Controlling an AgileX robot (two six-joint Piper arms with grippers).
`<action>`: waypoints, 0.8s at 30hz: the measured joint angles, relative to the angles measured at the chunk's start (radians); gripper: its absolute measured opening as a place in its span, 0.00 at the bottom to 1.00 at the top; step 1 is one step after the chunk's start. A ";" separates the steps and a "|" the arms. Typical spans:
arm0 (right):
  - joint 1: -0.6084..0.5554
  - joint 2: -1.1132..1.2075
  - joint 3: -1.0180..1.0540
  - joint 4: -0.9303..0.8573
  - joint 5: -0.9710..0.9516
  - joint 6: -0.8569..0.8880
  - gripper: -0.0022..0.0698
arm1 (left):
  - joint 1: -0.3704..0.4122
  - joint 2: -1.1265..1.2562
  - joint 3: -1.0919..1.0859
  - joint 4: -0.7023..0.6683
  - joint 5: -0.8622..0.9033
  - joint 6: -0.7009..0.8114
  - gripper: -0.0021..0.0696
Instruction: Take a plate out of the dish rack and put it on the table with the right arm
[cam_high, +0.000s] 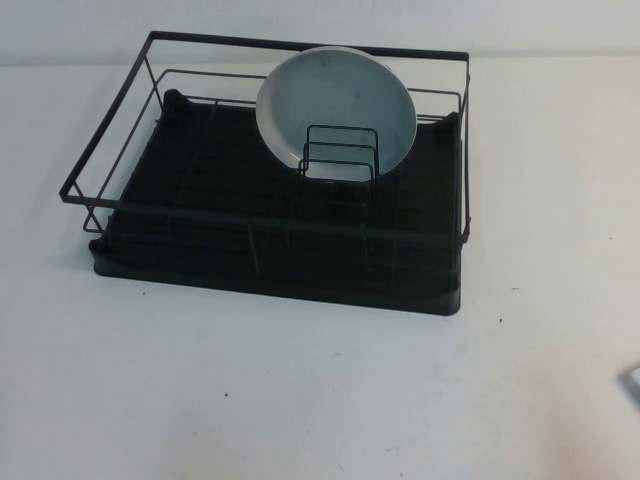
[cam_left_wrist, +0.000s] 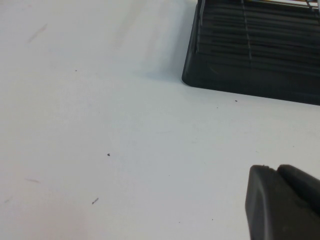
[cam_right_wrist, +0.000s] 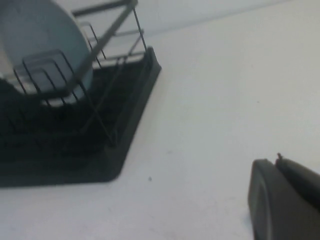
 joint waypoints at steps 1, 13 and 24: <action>0.000 0.000 0.000 0.044 -0.021 0.000 0.00 | 0.000 0.000 0.000 0.000 0.000 0.000 0.02; 0.000 0.000 -0.009 0.458 -0.119 0.002 0.00 | 0.000 0.000 0.000 0.000 0.000 0.000 0.02; 0.000 0.428 -0.448 0.302 0.297 -0.074 0.00 | 0.000 0.000 0.000 0.000 0.000 0.000 0.02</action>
